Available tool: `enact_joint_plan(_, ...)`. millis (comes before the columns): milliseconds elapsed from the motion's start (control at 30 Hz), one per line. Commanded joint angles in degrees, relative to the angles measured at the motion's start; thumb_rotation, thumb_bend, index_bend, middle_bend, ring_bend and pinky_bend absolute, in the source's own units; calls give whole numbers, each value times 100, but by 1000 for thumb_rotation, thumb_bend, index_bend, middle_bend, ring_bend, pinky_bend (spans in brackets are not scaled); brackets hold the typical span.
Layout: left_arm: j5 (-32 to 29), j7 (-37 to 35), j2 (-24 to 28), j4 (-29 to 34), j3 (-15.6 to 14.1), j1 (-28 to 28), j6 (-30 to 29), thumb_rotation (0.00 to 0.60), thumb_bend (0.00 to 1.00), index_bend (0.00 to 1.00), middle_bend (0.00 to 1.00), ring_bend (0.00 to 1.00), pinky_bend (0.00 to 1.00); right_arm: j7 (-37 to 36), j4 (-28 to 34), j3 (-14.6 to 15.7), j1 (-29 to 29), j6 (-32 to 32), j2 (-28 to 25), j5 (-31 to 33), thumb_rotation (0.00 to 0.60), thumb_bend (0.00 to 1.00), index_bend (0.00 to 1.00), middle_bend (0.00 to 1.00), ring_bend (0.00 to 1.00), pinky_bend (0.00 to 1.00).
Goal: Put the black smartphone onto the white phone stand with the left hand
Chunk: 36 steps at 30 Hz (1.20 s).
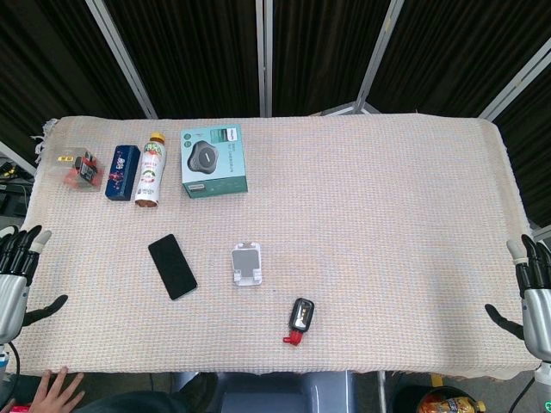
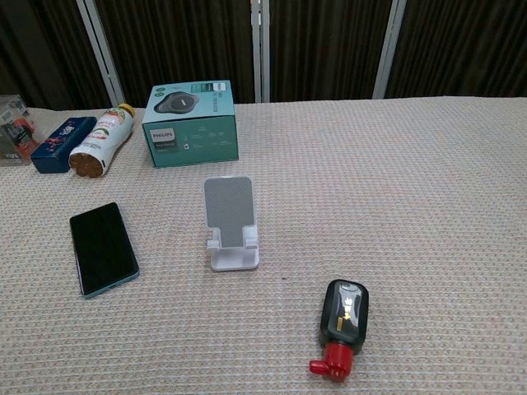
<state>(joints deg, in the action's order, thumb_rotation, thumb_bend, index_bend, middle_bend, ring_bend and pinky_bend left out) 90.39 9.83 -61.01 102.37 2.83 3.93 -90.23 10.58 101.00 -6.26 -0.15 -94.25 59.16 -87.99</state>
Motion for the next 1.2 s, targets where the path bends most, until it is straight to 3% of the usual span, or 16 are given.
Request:
enact_joint_plan(33,-3,13,-5,1,-1,1,5,600,0,0,0,0,0,0,-2,-1,-2,-2,-1,3,600,0,0,0,0,0)
enact_joint_plan(333,-99,153,-19,20,-14,175,390,600,0,0,0,0,0,-55,57,-12,-2,16,-32,33,600,0,0,0,0,0)
enact_joint_plan(400,-199,198,-47,-53,99,482,829,600,0,0,0,0,0,-34,82,-43,12,35,-43,84,600,0,0,0,0,0)
enact_joint_plan(500,-373,217,-583,-898,444,1599,2283,600,0,0,0,0,0,141,44,-127,105,219,19,341,600,0,0,0,0,0)
enact_joint_plan(700,-153,181,-1381,-2148,484,2633,3423,600,0,1,0,0,11,381,-24,-260,215,414,113,732,600,0,0,0,0,0)
enact_joint_plan(800,-32,13,-1582,-2496,423,2956,3777,600,0,33,6,37,94,418,-56,-308,232,454,138,883,600,0,0,0,0,0)
enact_joint_plan(867,112,-101,-1661,-2680,341,3153,3964,600,0,102,60,114,154,429,-79,-340,234,459,141,969,600,0,0,0,0,0)
enact_joint_plan(967,395,-281,-1716,-2882,186,3373,4082,600,0,170,127,173,187,415,-114,-382,220,444,134,1081,600,0,0,0,0,0)
enact_joint_plan(1200,1208,-962,-1665,-3277,-411,3698,3923,600,0,229,134,180,198,319,-202,-428,173,445,89,1288,600,0,0,0,0,0)
